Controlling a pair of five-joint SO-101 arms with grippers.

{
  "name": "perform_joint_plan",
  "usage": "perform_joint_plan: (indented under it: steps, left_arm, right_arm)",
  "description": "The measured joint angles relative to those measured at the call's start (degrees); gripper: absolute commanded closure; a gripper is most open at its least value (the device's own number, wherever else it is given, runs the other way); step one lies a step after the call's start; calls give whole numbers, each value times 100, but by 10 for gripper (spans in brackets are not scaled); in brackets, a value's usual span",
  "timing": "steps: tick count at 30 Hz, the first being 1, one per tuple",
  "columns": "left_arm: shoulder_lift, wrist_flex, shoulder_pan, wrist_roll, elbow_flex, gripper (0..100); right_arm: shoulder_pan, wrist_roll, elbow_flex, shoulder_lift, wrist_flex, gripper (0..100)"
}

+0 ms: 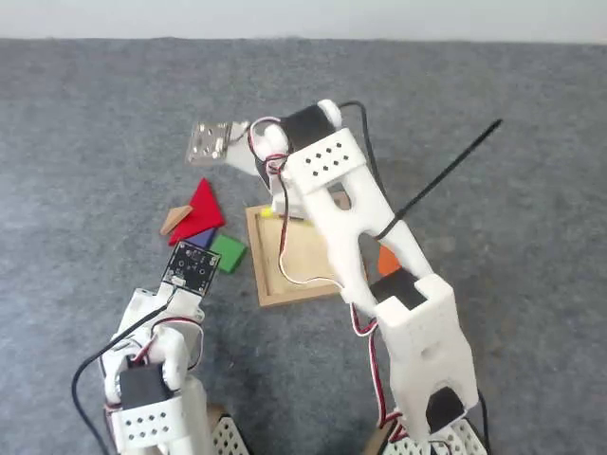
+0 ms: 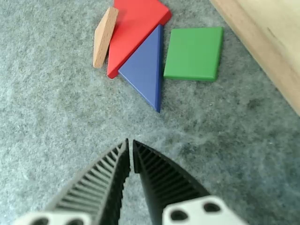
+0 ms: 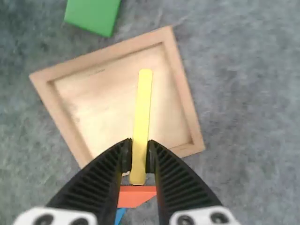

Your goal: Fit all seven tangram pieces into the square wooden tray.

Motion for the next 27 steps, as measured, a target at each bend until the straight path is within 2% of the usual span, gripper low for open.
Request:
perform_joint_plan:
  steps: [8, 13, 23, 25, 27]
  left_arm:
    - [0, 0, 0, 0, 0, 985]
    - [0, 0, 0, 0, 0, 985]
    - [0, 0, 0, 0, 0, 985]
    - [0, 0, 0, 0, 0, 985]
    - [0, 0, 0, 0, 0, 985]
  right_arm:
    - [-53, 308, 1178, 0, -1011, 992]
    - [-369, 475, 1442, 0, -1398, 992]
    - [-360, 545, 2127, -246, -2365, 986]
    - [-360, 545, 2136, -246, -2382, 943]
    - [-360, 545, 2136, -246, -2356, 853]
